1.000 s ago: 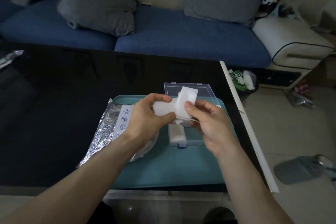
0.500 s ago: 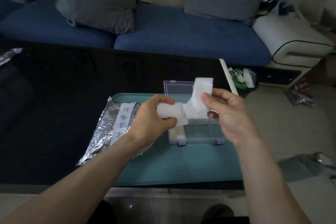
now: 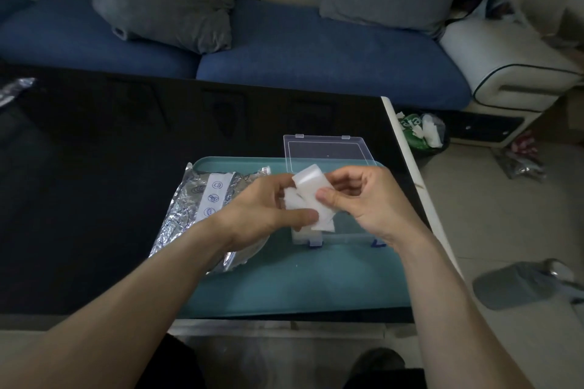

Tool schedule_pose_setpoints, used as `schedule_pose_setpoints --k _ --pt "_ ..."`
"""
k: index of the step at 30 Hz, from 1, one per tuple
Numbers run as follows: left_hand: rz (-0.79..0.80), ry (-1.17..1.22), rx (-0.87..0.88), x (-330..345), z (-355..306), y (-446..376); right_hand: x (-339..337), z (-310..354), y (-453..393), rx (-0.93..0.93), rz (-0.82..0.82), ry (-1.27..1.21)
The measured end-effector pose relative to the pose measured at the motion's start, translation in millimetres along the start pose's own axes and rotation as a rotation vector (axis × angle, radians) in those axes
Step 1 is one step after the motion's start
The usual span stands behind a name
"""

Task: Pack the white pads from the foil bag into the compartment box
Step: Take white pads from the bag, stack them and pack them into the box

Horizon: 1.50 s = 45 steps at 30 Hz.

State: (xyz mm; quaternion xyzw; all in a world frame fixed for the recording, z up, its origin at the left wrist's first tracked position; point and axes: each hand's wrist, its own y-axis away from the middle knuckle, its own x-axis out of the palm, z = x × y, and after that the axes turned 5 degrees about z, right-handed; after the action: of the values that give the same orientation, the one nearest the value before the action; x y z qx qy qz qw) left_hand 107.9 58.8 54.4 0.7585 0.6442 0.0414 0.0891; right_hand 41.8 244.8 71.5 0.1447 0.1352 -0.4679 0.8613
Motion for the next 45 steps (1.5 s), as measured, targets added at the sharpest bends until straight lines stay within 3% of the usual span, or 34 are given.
schedule_pose_setpoints --k 4,6,8,11,17,20,23,25,27,30,34,39,43,45 --pt "-0.184 -0.079 -0.034 0 4 -4 4 2 -1 0.008 -0.121 -0.125" --pt "-0.271 -0.110 -0.030 -1 4 -5 2 6 -1 0.069 -0.186 -0.415" --pt "-0.342 -0.188 0.000 0 1 -4 -2 7 1 0.136 -0.128 -0.599" --pt "-0.387 -0.191 0.082 1 -1 -2 5 5 5 0.199 -0.004 -0.351" --pt "-0.366 -0.087 0.149 7 -9 1 17 5 1 0.144 -0.128 -0.119" --pt "-0.381 0.089 0.156 7 -9 1 12 6 0 0.167 -0.146 -0.147" --pt "-0.475 0.149 0.202 6 -10 -1 6 11 3 0.248 -0.159 -0.512" --pt "-0.534 0.261 0.233 8 -11 -2 11 14 6 0.293 -0.092 -0.856" --pt "-0.556 0.398 0.222 14 -14 -4 22 15 8 0.324 0.000 -0.992" --pt "-0.460 0.493 0.149 20 -14 -8 43 13 6 0.347 0.049 -0.973" --pt "-0.317 0.643 0.100 27 -15 -5 53 10 1 0.365 -0.042 -0.910" --pt "-0.309 0.400 0.164 25 -8 -4 52 5 4 0.329 -0.065 -0.909" --pt "-0.278 0.439 0.142 19 -11 -4 37 11 5 0.242 -0.005 -0.817" --pt "-0.102 0.559 0.065 14 -18 1 26 15 7 0.202 0.059 -0.644"
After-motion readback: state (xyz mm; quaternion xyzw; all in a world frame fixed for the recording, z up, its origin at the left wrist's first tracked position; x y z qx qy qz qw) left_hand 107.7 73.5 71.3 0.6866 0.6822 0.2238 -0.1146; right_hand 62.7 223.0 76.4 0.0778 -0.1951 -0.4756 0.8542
